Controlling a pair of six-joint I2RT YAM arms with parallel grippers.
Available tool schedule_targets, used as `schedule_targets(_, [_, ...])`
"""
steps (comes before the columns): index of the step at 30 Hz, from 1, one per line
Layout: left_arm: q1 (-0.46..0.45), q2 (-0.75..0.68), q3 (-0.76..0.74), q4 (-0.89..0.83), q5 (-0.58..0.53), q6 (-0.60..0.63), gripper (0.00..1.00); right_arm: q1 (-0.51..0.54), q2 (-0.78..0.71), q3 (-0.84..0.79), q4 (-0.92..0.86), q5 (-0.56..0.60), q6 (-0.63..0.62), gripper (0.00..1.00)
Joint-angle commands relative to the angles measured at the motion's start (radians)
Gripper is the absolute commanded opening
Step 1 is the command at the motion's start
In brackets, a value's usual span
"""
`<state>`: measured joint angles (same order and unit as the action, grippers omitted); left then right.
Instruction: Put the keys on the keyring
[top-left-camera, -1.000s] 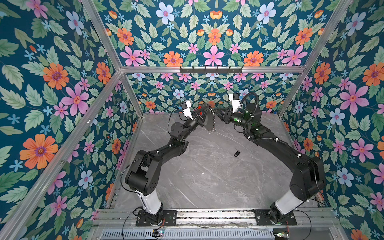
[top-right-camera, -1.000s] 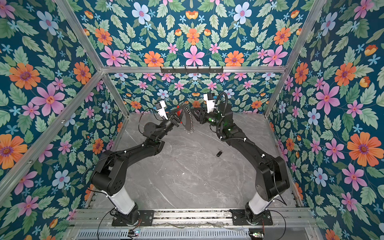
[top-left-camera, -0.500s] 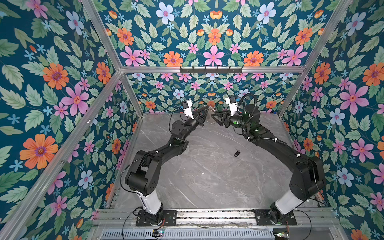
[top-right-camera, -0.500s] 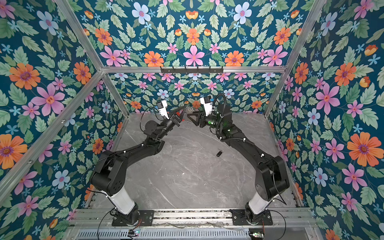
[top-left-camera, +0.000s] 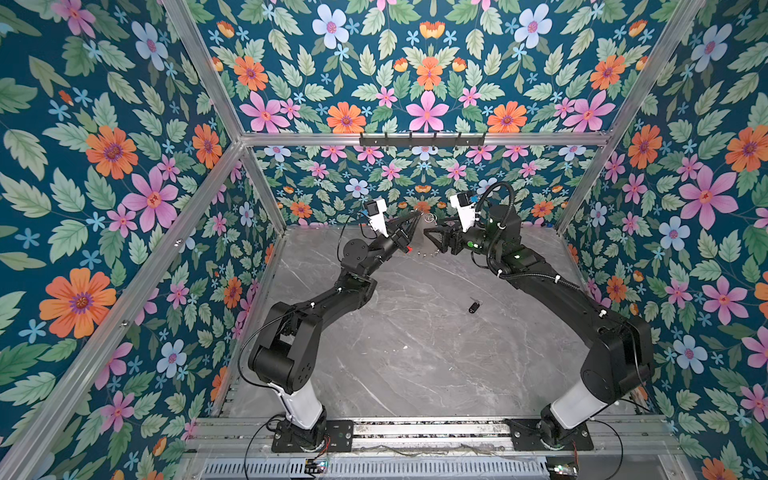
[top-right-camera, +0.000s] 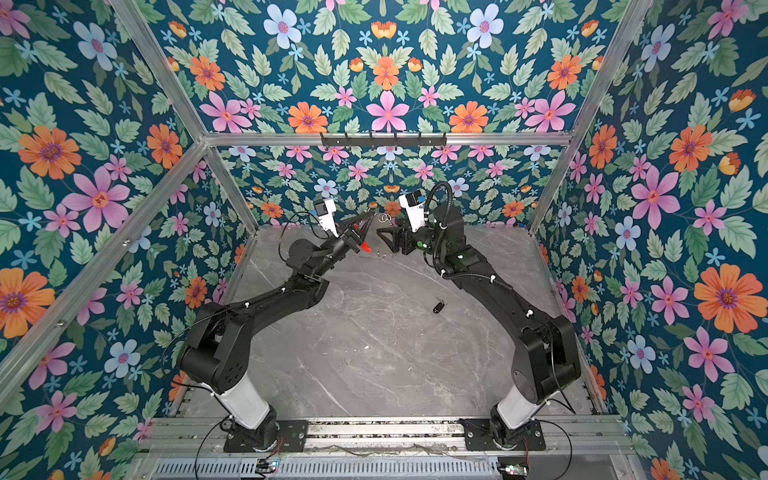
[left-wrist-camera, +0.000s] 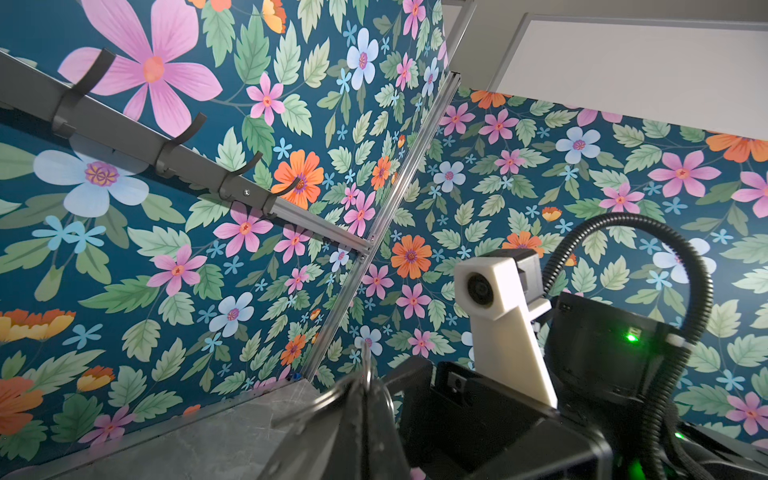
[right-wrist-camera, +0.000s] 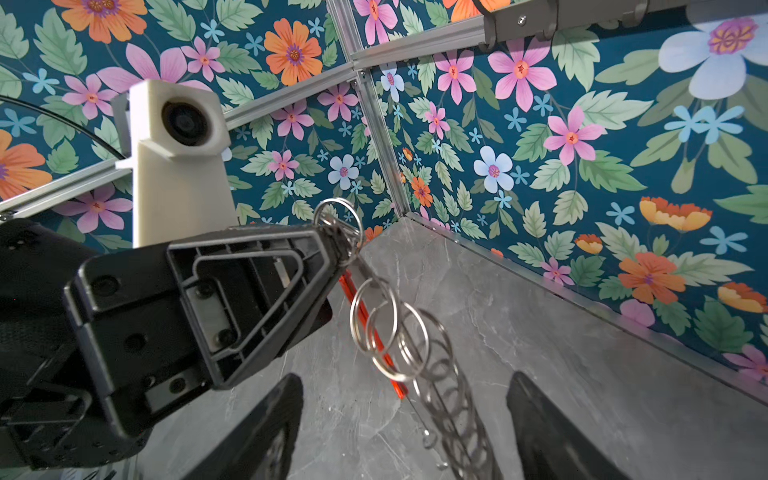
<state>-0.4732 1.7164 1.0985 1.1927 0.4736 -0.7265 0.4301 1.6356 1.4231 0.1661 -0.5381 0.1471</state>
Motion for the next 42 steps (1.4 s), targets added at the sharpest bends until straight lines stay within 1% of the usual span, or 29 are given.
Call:
schedule_targets(1, [0.001, -0.009, 0.011, 0.028, 0.024, -0.002, 0.00, -0.001, 0.042, 0.028, 0.014, -0.049, -0.032, 0.77])
schedule_targets(3, [0.001, -0.011, 0.014, 0.028, 0.033, -0.006, 0.00, -0.001, 0.068, 0.041, 0.025, -0.055, -0.032, 0.76])
schedule_targets(5, [0.002, -0.011, 0.017, 0.027, 0.049, -0.012, 0.00, 0.000, 0.087, 0.057, 0.029, -0.064, -0.032, 0.72])
schedule_targets(8, [0.005, -0.015, 0.021, 0.021, 0.063, -0.019, 0.00, 0.001, 0.106, 0.072, 0.041, -0.079, -0.023, 0.59])
schedule_targets(9, [0.007, -0.015, 0.020, 0.020, 0.066, -0.021, 0.00, 0.000, 0.108, 0.074, 0.051, -0.081, -0.016, 0.54])
schedule_targets(14, [0.017, -0.012, 0.030, 0.021, 0.087, -0.042, 0.00, 0.000, 0.094, 0.054, 0.091, -0.087, 0.003, 0.16])
schedule_targets(16, [0.023, -0.015, 0.028, 0.011, 0.093, -0.043, 0.00, 0.000, 0.076, 0.038, 0.096, -0.083, 0.001, 0.04])
schedule_targets(17, [0.026, -0.017, 0.028, 0.005, 0.094, -0.040, 0.00, -0.001, 0.067, 0.032, 0.094, -0.080, -0.002, 0.00])
schedule_targets(23, [0.031, -0.023, 0.040, -0.065, 0.116, 0.005, 0.00, 0.004, 0.033, 0.014, 0.053, -0.046, -0.033, 0.00])
schedule_targets(24, [0.031, -0.025, 0.039, -0.074, 0.116, 0.013, 0.00, 0.007, -0.002, 0.015, 0.042, -0.039, -0.044, 0.00])
schedule_targets(29, [0.035, -0.045, 0.051, -0.150, 0.125, 0.074, 0.00, 0.026, -0.017, 0.031, -0.052, 0.018, -0.121, 0.00])
schedule_targets(34, [0.044, -0.066, 0.069, -0.243, 0.148, 0.131, 0.00, 0.047, -0.034, 0.035, -0.124, 0.106, -0.200, 0.00])
schedule_targets(36, [0.044, -0.070, 0.062, -0.244, 0.139, 0.136, 0.00, 0.059, -0.036, 0.036, -0.135, 0.137, -0.223, 0.00])
schedule_targets(40, [0.044, -0.049, 0.056, -0.165, 0.131, 0.089, 0.00, 0.105, -0.023, 0.059, -0.163, 0.200, -0.283, 0.00])
schedule_targets(42, [0.044, -0.046, 0.058, -0.161, 0.129, 0.090, 0.00, 0.127, -0.016, 0.070, -0.176, 0.241, -0.314, 0.00])
